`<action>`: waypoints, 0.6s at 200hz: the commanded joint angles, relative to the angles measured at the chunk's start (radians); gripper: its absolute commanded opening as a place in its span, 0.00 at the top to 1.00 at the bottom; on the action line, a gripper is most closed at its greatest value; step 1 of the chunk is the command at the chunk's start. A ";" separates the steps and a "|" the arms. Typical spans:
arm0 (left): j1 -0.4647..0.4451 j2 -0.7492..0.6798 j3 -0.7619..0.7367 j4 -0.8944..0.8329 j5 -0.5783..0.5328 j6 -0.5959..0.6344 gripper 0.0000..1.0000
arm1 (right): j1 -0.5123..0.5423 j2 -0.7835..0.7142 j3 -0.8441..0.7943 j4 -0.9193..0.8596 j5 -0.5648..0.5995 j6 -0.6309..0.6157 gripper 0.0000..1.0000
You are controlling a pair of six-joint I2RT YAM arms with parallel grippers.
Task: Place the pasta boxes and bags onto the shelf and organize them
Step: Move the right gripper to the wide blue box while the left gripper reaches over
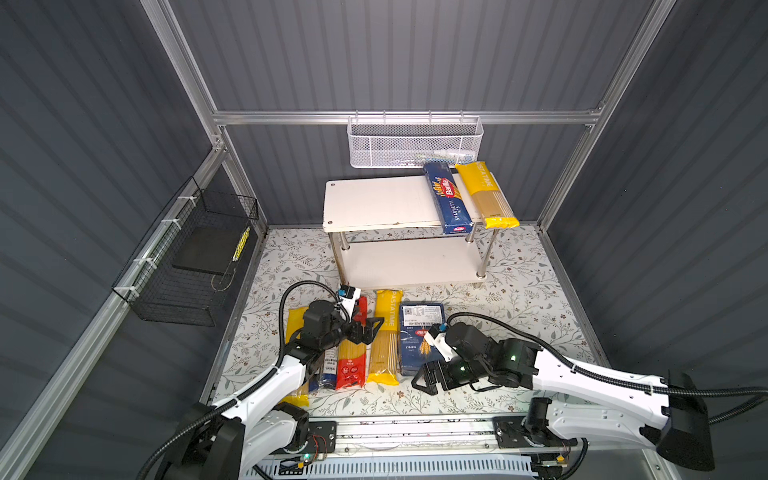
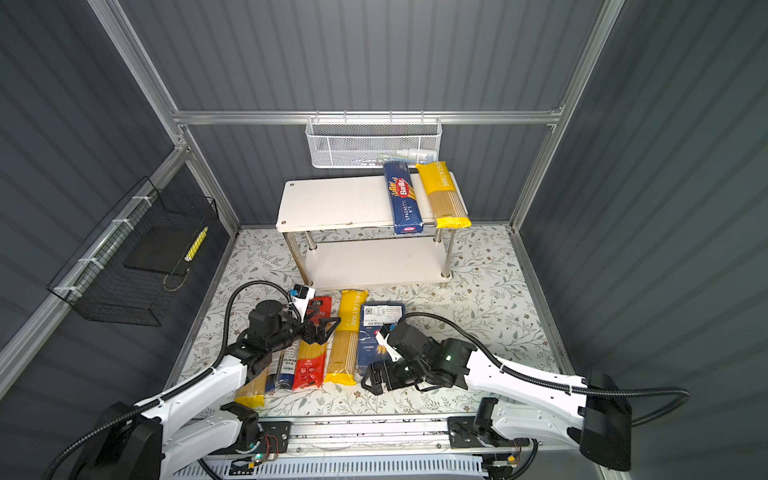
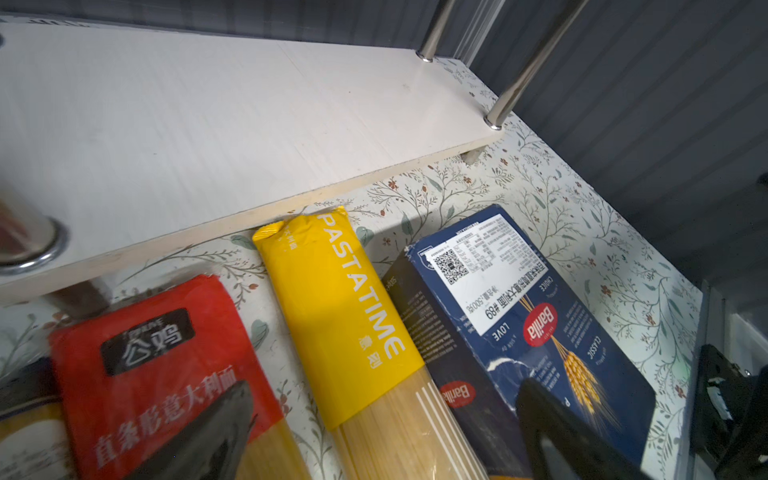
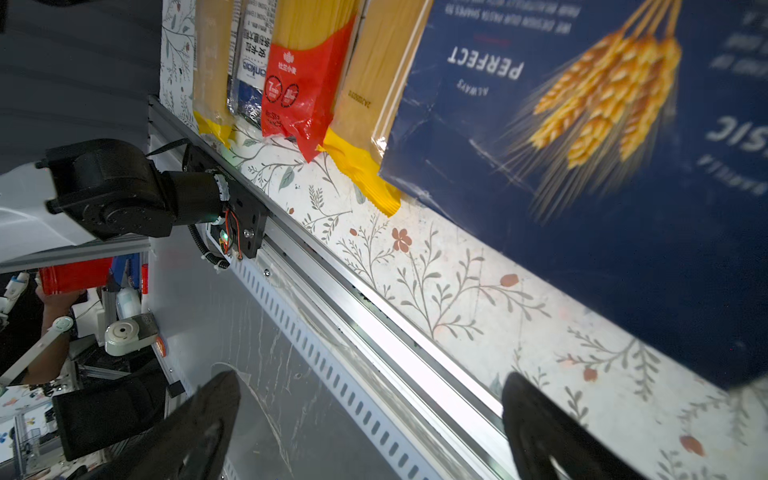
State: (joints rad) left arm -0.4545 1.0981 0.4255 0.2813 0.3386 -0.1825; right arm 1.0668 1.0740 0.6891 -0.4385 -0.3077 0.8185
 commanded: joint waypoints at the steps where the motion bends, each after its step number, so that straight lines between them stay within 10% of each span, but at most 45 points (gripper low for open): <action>1: -0.032 0.033 0.081 -0.039 -0.043 0.054 0.00 | 0.007 -0.019 -0.042 0.044 -0.057 0.064 0.01; 57: -0.083 0.241 0.266 -0.007 0.158 0.052 0.00 | 0.008 -0.036 -0.179 0.217 0.032 0.233 0.01; 120: -0.148 0.408 0.419 -0.130 0.059 0.199 0.00 | 0.085 -0.068 -0.298 0.436 0.221 0.392 0.01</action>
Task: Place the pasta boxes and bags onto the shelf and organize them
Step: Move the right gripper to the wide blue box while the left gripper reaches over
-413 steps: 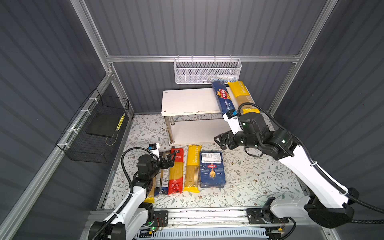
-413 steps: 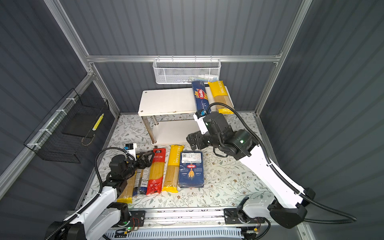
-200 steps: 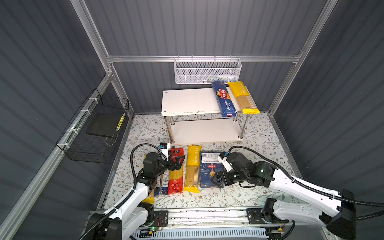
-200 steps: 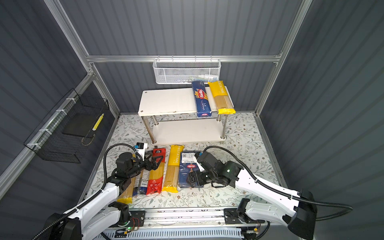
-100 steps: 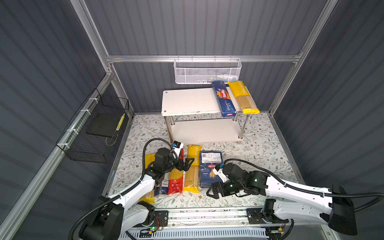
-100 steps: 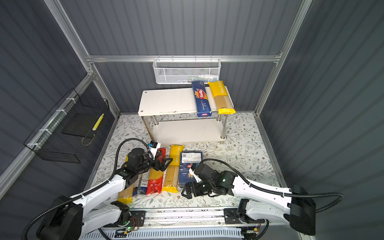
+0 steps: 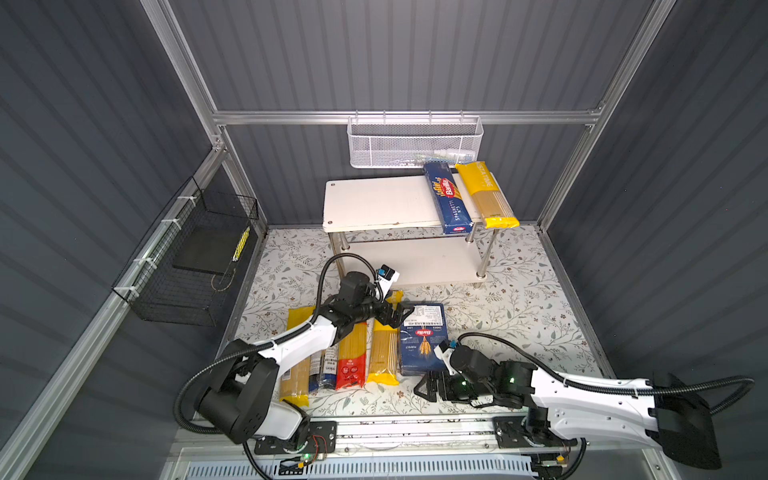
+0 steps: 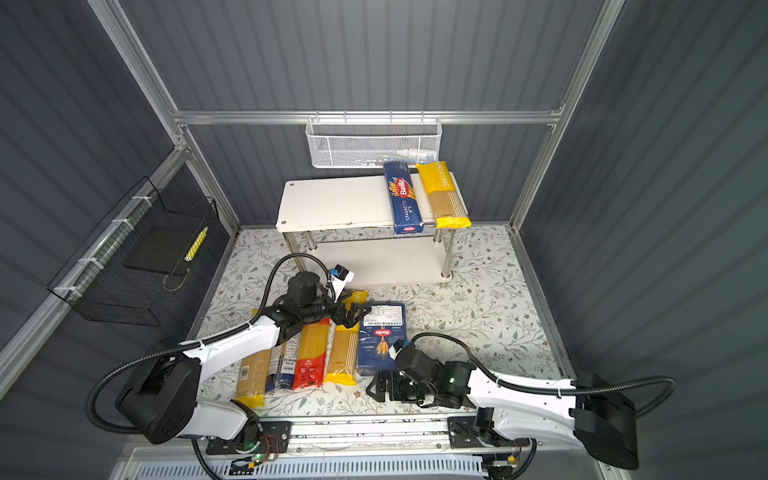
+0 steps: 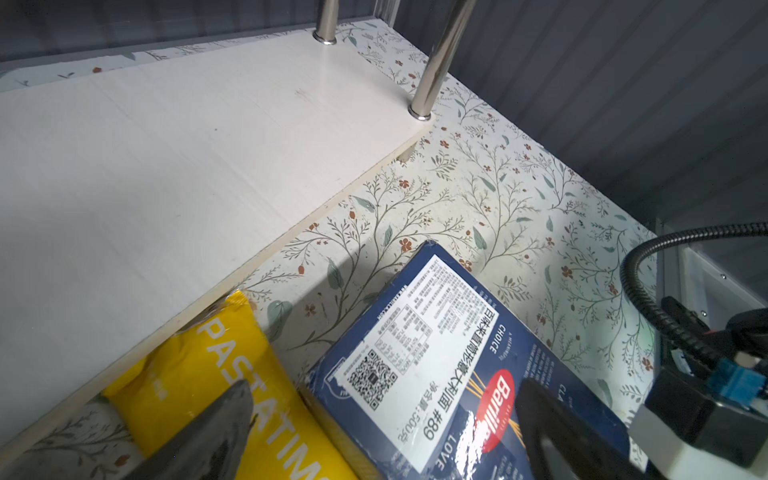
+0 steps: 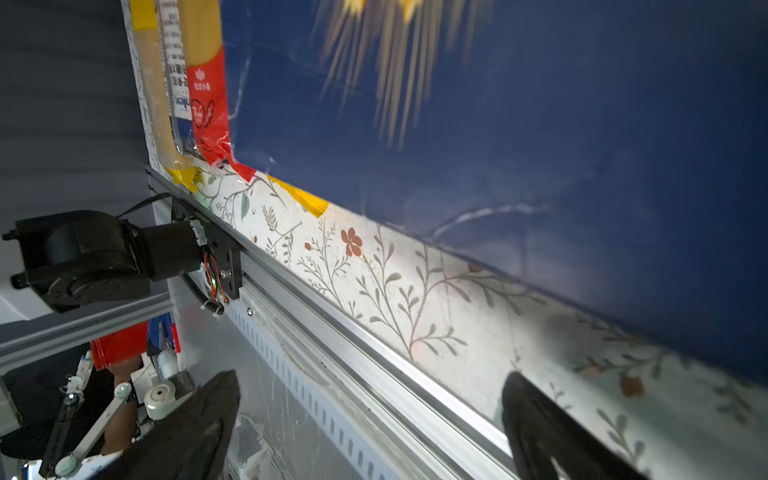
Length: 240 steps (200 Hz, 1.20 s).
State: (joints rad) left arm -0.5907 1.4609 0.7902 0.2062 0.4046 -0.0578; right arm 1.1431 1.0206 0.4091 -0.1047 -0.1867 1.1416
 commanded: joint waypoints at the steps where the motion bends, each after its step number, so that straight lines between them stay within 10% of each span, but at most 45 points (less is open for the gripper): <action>1: -0.012 0.049 0.055 -0.055 -0.008 0.075 0.00 | 0.010 -0.014 -0.019 0.104 0.101 0.070 0.01; 240: -0.131 0.244 0.125 -0.106 0.186 0.093 0.00 | 0.010 -0.262 -0.177 0.048 0.397 0.255 0.01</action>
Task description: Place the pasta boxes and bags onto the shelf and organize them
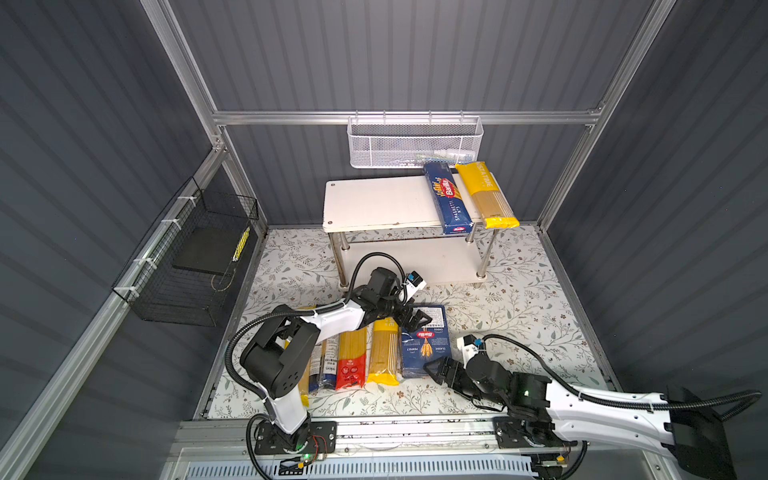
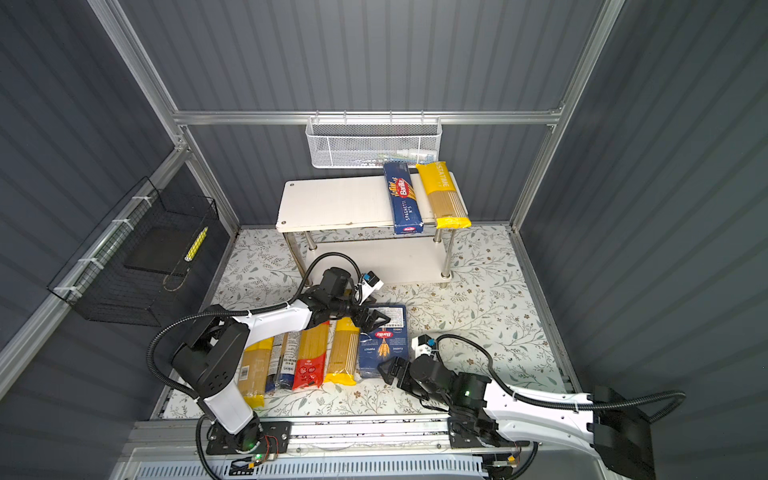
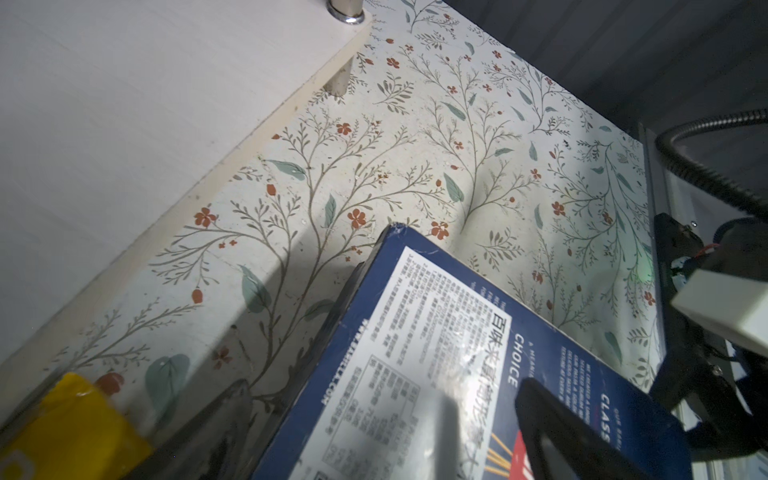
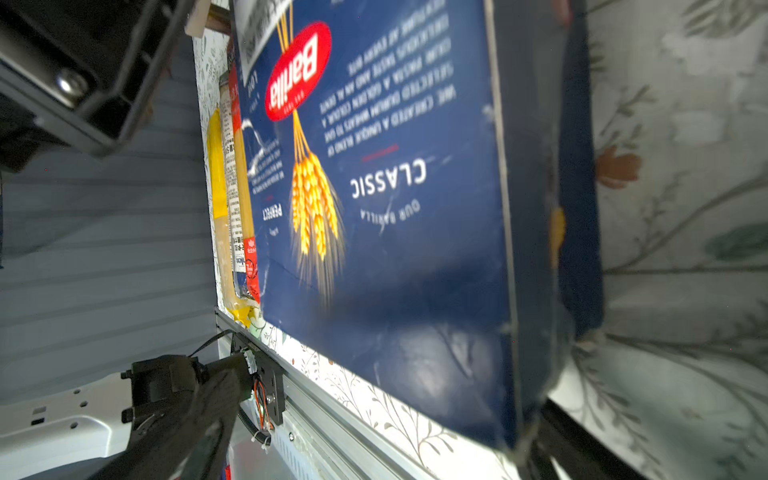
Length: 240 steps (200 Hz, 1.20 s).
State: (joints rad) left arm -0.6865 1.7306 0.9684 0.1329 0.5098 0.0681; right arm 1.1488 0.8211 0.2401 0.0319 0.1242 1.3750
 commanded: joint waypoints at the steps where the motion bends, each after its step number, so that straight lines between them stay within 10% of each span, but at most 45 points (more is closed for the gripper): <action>1: -0.037 -0.027 -0.055 -0.032 0.081 -0.033 0.00 | 0.003 -0.066 -0.008 -0.092 0.088 0.021 0.01; 80: -0.053 -0.134 -0.148 -0.007 0.091 -0.093 0.00 | -0.040 -0.271 0.035 -0.373 0.220 -0.012 0.01; 240: -0.123 -0.349 -0.239 -0.158 -0.315 -0.344 0.00 | -0.516 0.059 0.349 -0.323 -0.179 -0.523 0.01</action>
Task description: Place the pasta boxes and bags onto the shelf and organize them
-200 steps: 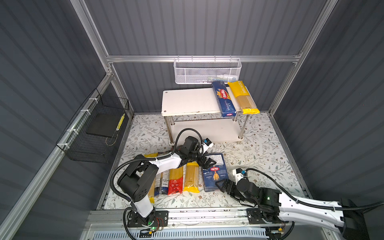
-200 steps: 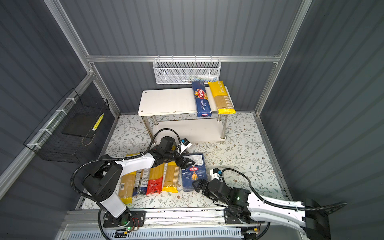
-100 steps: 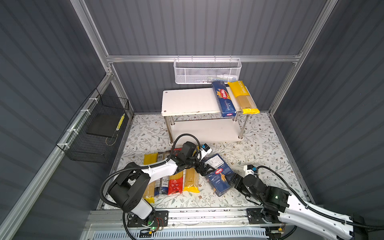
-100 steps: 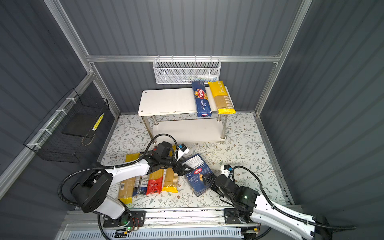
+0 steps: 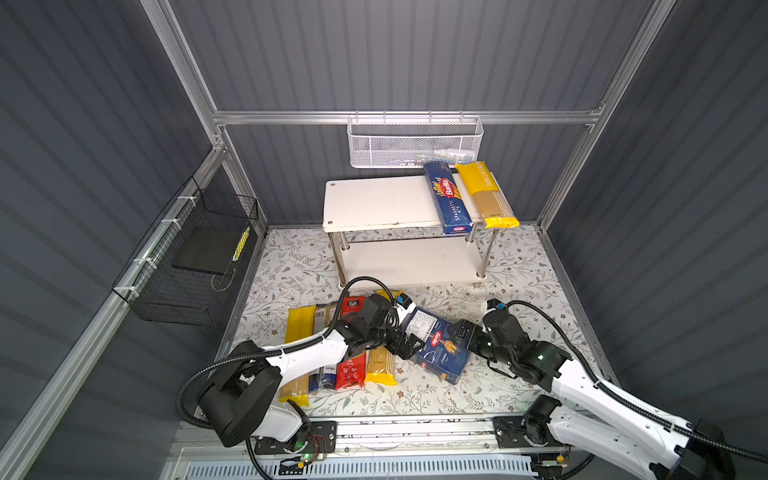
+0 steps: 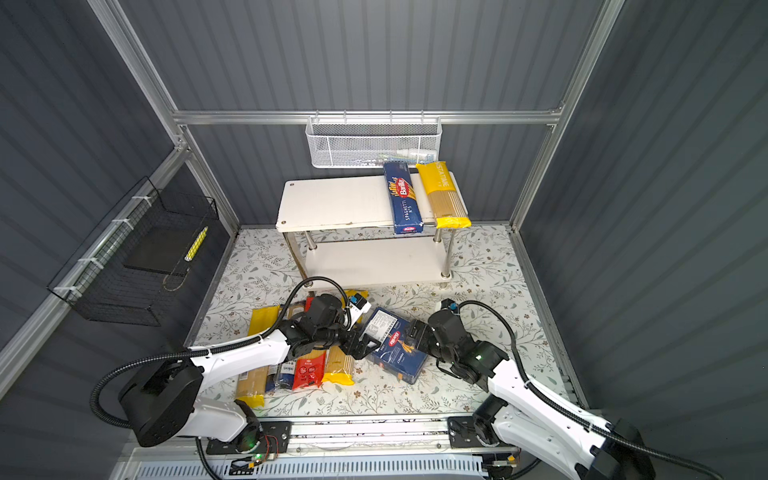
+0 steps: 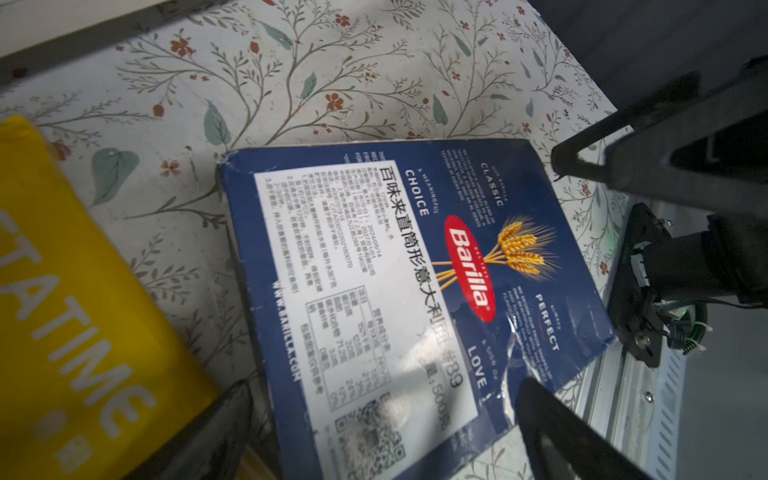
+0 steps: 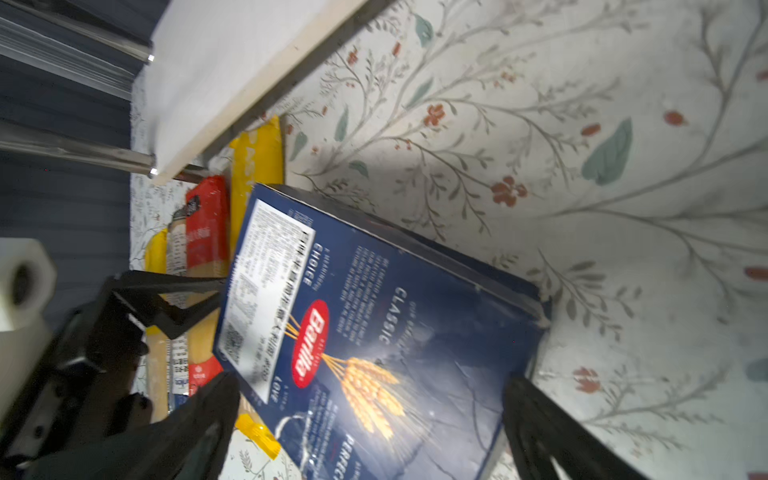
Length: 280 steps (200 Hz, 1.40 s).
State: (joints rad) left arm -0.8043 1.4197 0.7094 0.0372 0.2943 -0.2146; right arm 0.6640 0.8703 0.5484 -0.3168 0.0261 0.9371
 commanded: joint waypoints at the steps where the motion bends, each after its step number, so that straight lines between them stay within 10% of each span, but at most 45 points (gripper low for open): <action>1: -0.005 -0.040 0.021 -0.065 -0.103 -0.061 0.00 | -0.031 0.010 0.042 0.024 -0.081 -0.085 0.01; 106: -0.005 0.094 0.114 -0.010 -0.152 0.006 0.00 | -0.008 -0.214 0.004 -0.423 -0.174 -0.007 0.01; 280: -0.006 0.154 -0.033 0.213 0.053 -0.041 0.00 | 0.100 -0.188 -0.275 0.006 -0.102 0.204 0.01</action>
State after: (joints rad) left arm -0.8043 1.5497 0.6979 0.2092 0.2855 -0.2485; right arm 0.7605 0.6781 0.2893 -0.3813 -0.1158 1.1202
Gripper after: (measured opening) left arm 0.997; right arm 0.989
